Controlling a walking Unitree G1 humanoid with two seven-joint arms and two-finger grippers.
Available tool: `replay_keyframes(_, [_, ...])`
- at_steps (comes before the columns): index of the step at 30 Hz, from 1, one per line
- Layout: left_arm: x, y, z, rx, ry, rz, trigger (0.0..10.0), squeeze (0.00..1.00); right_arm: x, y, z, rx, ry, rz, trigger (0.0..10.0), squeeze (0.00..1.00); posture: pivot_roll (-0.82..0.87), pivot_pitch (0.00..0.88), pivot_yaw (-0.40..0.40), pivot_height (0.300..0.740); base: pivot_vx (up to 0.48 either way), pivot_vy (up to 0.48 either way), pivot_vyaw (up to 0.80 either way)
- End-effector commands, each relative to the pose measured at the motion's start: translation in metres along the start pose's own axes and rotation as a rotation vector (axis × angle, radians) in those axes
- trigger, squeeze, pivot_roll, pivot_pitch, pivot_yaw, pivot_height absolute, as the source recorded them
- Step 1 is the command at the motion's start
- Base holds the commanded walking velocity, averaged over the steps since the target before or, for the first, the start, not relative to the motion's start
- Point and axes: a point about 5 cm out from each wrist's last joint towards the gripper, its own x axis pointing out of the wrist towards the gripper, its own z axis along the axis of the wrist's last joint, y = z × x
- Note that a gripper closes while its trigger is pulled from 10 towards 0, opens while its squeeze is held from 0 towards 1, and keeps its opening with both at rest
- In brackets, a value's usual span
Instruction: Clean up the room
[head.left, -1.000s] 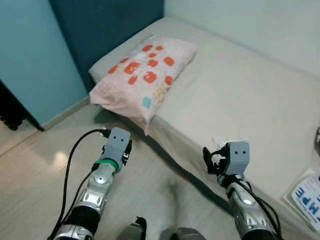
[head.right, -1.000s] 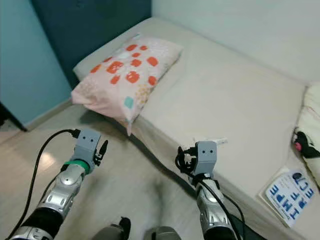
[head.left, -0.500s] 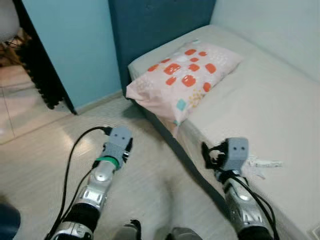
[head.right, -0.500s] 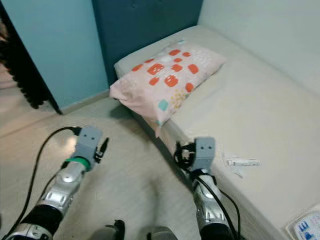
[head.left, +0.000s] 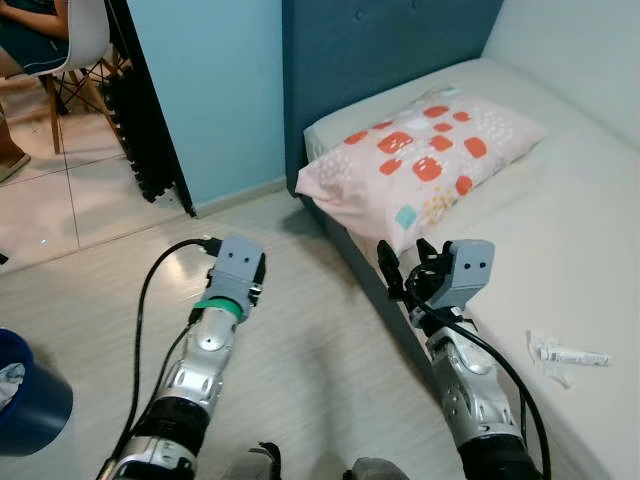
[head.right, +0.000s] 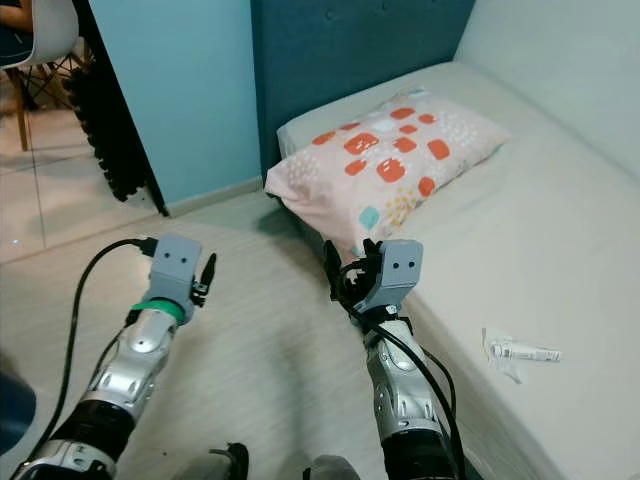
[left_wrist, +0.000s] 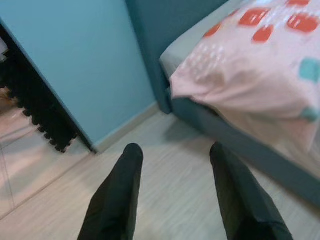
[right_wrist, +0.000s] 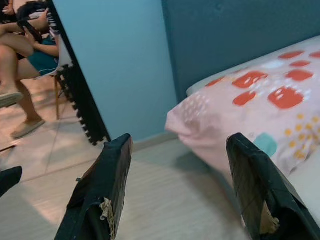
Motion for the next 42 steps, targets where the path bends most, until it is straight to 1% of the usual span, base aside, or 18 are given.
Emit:
replay_keyframes(1, [0.000, 0.004, -0.001, 0.012, 0.003, 0.013, 10.0, 0.00, -0.001, 0.001, -0.003, -0.004, 0.019, 0.004, 10.0, 0.00, -0.12, 0.000, 0.009, 0.740, 0.469, 0.000, 0.64])
replay_keyframes(6, [-0.001, 0.004, -0.002, 0.013, 0.005, 0.014, 10.0, 0.00, -0.003, -0.006, -0.005, -0.035, 0.032, -0.036, 10.0, 0.00, -0.12, 0.000, 0.008, 0.740, 0.469, 0.000, 0.69])
replay_keyframes(10, [-0.001, 0.004, -0.002, 0.013, 0.006, 0.015, 10.0, 0.00, -0.003, -0.006, -0.005, -0.033, 0.038, -0.040, 10.0, 0.00, -0.12, 0.000, 0.008, 0.740, 0.469, 0.000, 0.68])
replay_keyframes(15, [-0.001, 0.003, -0.003, 0.012, 0.010, 0.020, 10.0, 0.00, -0.004, -0.007, -0.004, -0.016, 0.050, -0.039, 10.0, 0.00, -0.12, 0.000, 0.001, 0.740, 0.469, 0.000, 0.00])
replay_keyframes(22, [-0.001, 0.002, -0.003, 0.014, 0.007, 0.013, 10.0, 0.00, -0.006, -0.016, -0.008, -0.045, 0.079, -0.085, 10.0, 0.00, -0.12, 0.000, 0.003, 0.740, 0.468, 0.000, 0.00])
replay_keyframes(26, [-0.001, 0.002, -0.002, 0.016, 0.005, 0.007, 10.0, 0.00, -0.007, -0.018, -0.009, -0.051, 0.084, -0.097, 10.0, 0.00, -0.12, 0.000, 0.004, 0.740, 0.469, 0.000, 0.00])
replay_keyframes(28, [-0.001, 0.000, 0.000, 0.030, -0.012, -0.020, 10.0, 0.00, -0.008, -0.020, -0.011, -0.057, 0.092, -0.112, 10.0, 0.00, -0.12, 0.000, 0.008, 0.740, 0.469, 0.000, 0.00])
replay_keyframes(31, [-0.002, -0.001, 0.001, 0.035, -0.019, -0.033, 10.0, 0.00, -0.008, -0.020, -0.012, -0.058, 0.097, -0.116, 10.0, 0.00, -0.12, 0.000, 0.008, 0.740, 0.469, 0.000, 0.00])
replay_keyframes(32, [-0.002, -0.004, 0.003, 0.044, -0.033, -0.052, 10.0, 0.00, -0.010, -0.021, -0.014, -0.063, 0.107, -0.120, 10.0, 0.00, -0.12, 0.000, 0.010, 0.740, 0.472, 0.000, 0.00])
replay_keyframes(42, [-0.004, -0.010, 0.007, 0.075, -0.065, -0.096, 10.0, 0.00, -0.011, -0.021, -0.017, -0.069, 0.120, -0.131, 10.0, 0.00, -0.12, 0.000, 0.013, 0.740, 0.472, 0.000, 0.00])
